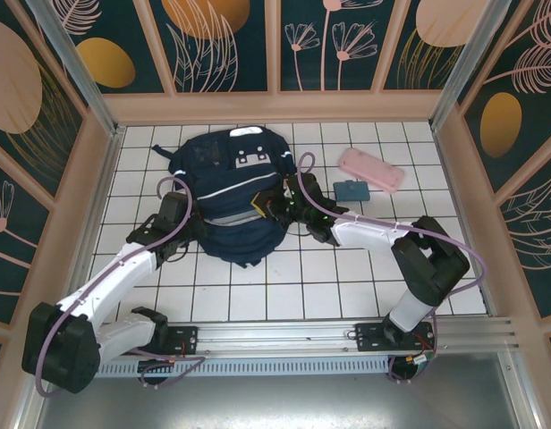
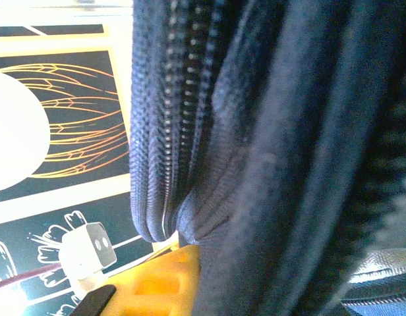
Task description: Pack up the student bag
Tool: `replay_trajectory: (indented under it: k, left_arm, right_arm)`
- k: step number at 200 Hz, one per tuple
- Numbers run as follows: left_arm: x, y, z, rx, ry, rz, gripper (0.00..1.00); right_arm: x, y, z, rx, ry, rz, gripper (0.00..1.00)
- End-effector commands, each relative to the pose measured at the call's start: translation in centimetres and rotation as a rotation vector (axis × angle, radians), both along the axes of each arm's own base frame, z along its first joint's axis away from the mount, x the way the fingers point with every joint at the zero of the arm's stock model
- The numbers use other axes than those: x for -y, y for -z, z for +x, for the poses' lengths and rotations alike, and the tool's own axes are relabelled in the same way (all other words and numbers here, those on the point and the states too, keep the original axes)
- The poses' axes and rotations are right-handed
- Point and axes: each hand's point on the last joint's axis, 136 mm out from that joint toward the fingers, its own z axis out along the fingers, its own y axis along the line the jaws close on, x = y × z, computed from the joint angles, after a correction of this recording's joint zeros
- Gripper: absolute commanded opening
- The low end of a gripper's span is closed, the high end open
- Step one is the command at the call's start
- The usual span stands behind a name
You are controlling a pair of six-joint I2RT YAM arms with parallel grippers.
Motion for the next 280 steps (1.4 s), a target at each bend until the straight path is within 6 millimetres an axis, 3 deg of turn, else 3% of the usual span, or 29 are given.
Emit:
replay_trajectory:
  k: [1, 22, 47, 57, 77, 108, 146, 187, 210, 243, 258, 280]
  left_arm:
    - [-4.8, 0.2, 0.7, -0.007, -0.211, 0.163, 0.04]
    - [-4.8, 0.1, 1.2, -0.010, -0.226, 0.164, 0.28]
    - [-4.4, -0.5, 0.9, -0.012, -0.199, 0.138, 0.61]
    - [-4.5, -0.7, 0.5, -0.019, -0.198, 0.142, 0.65]
    - [-5.0, -1.4, -0.5, -0.018, -0.201, 0.149, 0.72]
    - [-5.0, -3.9, -1.1, 0.045, -0.192, 0.122, 0.82]
    - [-3.0, -6.0, -0.4, 0.111, -0.103, 0.035, 0.86]
    - [-1.7, -6.3, 0.1, 0.124, -0.051, -0.009, 0.89]
    - [-1.5, -6.4, 0.0, 0.128, -0.035, -0.019, 0.91]
    - [-1.2, -6.3, -0.2, 0.131, -0.020, -0.032, 0.93]
    - [-1.0, -6.2, -0.3, 0.129, -0.012, -0.040, 0.93]
    - [-0.9, -6.2, -0.3, 0.130, -0.007, -0.049, 0.94]
  right_arm:
    - [1.8, -2.3, 1.4, 0.068, 0.057, 0.005, 0.07]
    - [1.8, -2.2, 1.1, 0.071, 0.037, -0.002, 0.15]
    - [2.2, -1.5, 0.4, 0.081, -0.007, -0.098, 0.55]
    - [2.9, -1.0, 0.1, 0.088, -0.015, -0.154, 0.61]
    - [5.2, -0.5, -0.3, 0.123, 0.005, -0.272, 0.65]
    - [12.3, 0.2, 1.2, 0.178, 0.140, -0.551, 0.67]
    - [22.2, 1.7, 5.9, 0.155, 0.301, -0.812, 0.71]
    - [28.3, 2.9, 12.9, 0.130, 0.340, -1.002, 0.76]
    - [30.7, 3.2, 17.4, 0.142, 0.349, -1.049, 0.83]
    - [32.1, 4.7, 22.8, 0.139, 0.295, -1.137, 0.98]
    - [32.8, 6.0, 24.4, 0.105, 0.274, -1.146, 0.99]
    - [33.7, 7.7, 25.1, 0.062, 0.256, -1.114, 0.99]
